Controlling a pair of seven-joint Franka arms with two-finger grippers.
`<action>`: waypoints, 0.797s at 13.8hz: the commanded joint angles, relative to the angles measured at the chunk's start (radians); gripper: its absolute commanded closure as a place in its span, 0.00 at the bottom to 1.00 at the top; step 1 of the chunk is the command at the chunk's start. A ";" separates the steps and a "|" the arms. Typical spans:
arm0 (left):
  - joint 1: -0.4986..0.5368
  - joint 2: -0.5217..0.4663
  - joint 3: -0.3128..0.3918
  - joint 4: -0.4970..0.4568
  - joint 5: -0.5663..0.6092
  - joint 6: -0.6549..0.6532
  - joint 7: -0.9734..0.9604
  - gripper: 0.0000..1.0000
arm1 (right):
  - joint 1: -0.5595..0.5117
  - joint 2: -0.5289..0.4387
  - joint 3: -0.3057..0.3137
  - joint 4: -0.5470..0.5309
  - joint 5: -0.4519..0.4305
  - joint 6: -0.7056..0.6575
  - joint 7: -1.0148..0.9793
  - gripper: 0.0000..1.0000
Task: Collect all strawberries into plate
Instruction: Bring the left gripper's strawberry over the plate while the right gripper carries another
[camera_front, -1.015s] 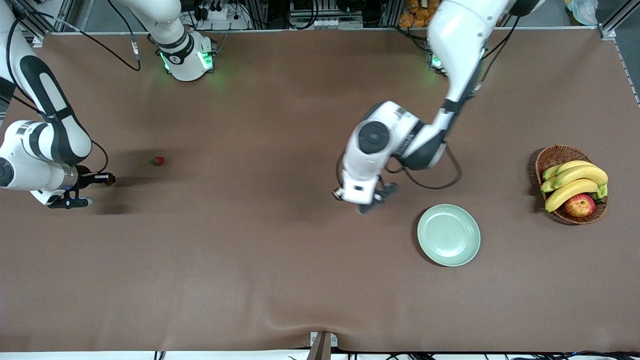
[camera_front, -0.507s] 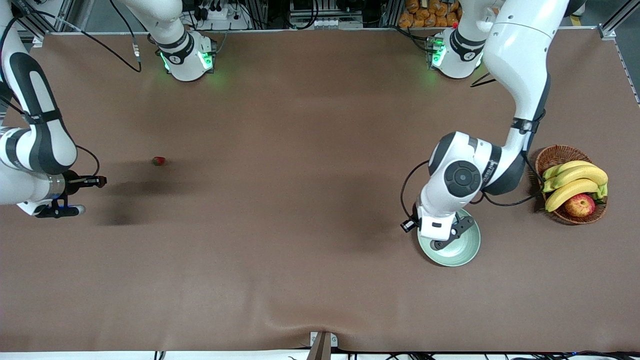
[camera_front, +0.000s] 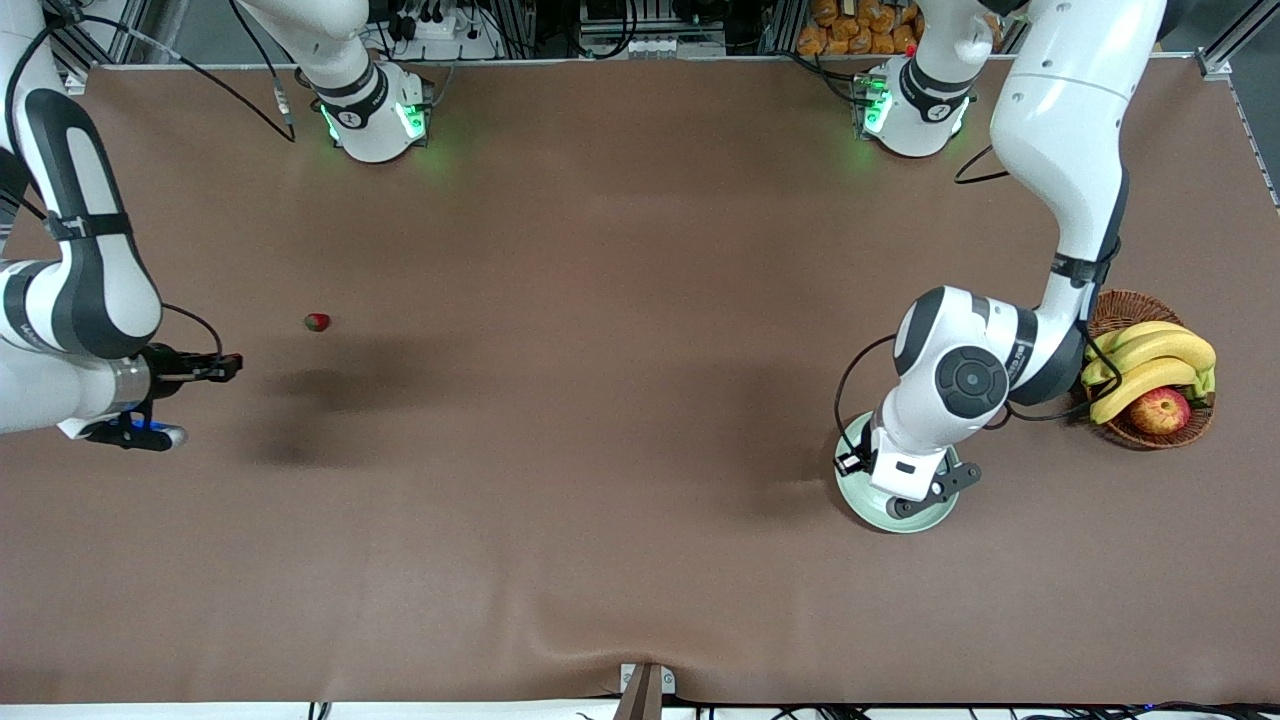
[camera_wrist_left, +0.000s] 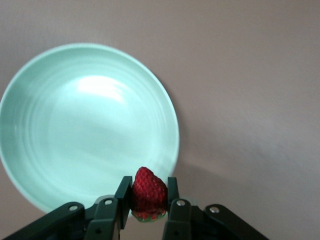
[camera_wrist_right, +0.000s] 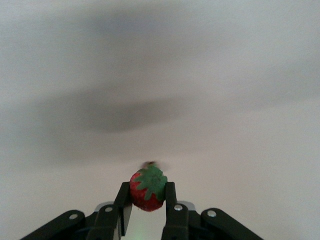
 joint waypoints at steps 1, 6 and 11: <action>0.037 0.029 -0.004 0.006 0.087 0.023 0.038 1.00 | 0.065 -0.035 -0.007 -0.001 0.088 -0.030 0.132 1.00; 0.078 0.052 -0.006 0.005 0.104 0.025 0.150 1.00 | 0.212 -0.043 -0.003 -0.001 0.217 -0.017 0.414 1.00; 0.078 0.063 -0.006 0.005 0.106 0.025 0.152 0.00 | 0.405 -0.032 -0.003 -0.009 0.283 0.109 0.731 1.00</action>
